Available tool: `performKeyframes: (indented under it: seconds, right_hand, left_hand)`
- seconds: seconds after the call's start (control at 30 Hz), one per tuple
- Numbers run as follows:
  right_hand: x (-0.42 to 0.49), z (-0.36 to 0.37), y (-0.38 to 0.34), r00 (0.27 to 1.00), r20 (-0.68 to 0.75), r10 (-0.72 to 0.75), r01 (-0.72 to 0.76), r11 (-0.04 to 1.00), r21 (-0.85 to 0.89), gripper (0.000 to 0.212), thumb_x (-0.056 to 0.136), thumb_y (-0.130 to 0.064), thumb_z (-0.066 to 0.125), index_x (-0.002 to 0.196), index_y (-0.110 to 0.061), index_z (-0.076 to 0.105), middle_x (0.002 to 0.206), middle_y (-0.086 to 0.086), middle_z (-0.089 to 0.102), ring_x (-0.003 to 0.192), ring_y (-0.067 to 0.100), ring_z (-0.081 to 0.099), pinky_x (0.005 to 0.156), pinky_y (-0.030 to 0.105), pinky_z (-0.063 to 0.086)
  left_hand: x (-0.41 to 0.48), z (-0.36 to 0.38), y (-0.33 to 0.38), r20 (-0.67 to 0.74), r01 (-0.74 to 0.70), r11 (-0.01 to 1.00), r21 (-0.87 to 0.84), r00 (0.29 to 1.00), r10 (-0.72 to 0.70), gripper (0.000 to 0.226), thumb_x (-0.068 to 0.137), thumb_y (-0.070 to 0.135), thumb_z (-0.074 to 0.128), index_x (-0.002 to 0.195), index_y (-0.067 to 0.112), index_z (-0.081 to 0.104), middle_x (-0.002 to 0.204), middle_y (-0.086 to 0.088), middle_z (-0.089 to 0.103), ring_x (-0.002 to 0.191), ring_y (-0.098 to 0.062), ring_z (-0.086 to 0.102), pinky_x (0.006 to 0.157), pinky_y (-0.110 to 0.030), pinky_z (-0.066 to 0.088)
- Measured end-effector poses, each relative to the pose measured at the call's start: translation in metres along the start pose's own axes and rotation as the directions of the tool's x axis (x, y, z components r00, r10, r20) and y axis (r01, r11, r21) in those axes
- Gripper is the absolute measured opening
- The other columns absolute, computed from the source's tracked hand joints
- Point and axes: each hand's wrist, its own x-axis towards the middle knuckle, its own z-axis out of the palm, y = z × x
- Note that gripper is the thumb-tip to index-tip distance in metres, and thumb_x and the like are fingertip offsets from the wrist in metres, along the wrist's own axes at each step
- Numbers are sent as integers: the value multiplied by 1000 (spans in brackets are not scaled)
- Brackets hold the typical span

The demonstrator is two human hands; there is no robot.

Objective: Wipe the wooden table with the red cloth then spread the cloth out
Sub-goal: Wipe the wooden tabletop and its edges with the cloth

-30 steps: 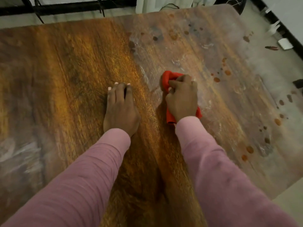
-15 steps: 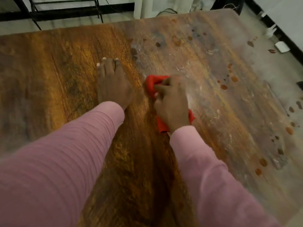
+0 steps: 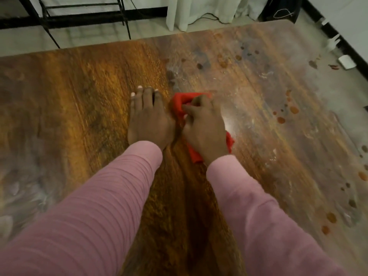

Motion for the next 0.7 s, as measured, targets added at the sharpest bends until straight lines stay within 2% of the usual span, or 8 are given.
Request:
performKeyframes:
  seconds: [0.13,0.23,0.33,0.4,0.47,0.57,0.63,0.7]
  right_hand:
    - [8,-3,11,978,59,-198,201,978,-52,28,83,-13,54,104,-19,72,111,4,58,103,29,47,84,38,44]
    - [43,-9,41,996,-49,76,-82,987,-141,31,86,-13,51,110,-16,70,119,8,55,113,32,43,94,42,41]
    - [66,-10,43,936,-131,326,-337,939,-73,35,83,-13,52,113,-15,68,124,10,52,119,34,41,98,42,41]
    - [63,-2,24,970,-65,233,-237,969,-64,33,82,-14,53,109,-17,70,122,10,53,116,34,44,96,43,41]
    - [48,10,0,999,41,-15,16,999,-29,31,82,-15,54,105,-21,72,115,6,55,109,32,47,91,42,41]
    - [39,11,-9,958,133,-253,254,967,7,28,84,-15,54,104,-21,72,111,3,58,104,29,49,87,39,42]
    - [55,8,4,972,99,-215,222,972,-73,29,86,-15,52,106,-21,72,113,5,57,107,29,49,89,39,41]
    - [78,6,22,1000,9,-17,18,989,-146,32,87,-15,49,110,-21,70,121,6,55,113,31,45,93,40,40]
  left_hand:
    - [2,-1,-3,7,-12,999,-30,1000,12,73,83,36,11,144,3,34,151,-16,31,144,-33,15,120,-44,7]
    - [0,3,-5,17,4,1000,-11,1000,-4,60,92,29,21,145,4,31,152,-14,28,145,-31,14,120,-43,7]
    - [1,7,-6,12,5,1000,-14,1000,-5,56,93,23,27,146,4,29,153,-14,26,145,-31,12,119,-41,4]
    - [2,7,-5,4,13,1000,-19,1000,-13,61,90,25,22,147,4,27,153,-15,25,145,-32,11,119,-41,3]
    - [2,6,-4,-5,24,999,-38,1000,-24,59,91,23,23,146,2,29,153,-16,27,145,-33,12,119,-42,4]
    - [1,4,-6,-10,27,999,-40,1000,-27,55,94,21,27,145,1,31,152,-16,28,145,-32,13,119,-41,4]
    - [3,7,-8,-12,18,1000,-15,1000,-18,53,96,19,32,147,3,28,154,-14,25,145,-30,11,119,-39,2]
    - [3,10,-9,-14,20,1000,9,1000,-20,52,98,18,33,148,4,26,155,-13,23,146,-29,9,118,-39,0]
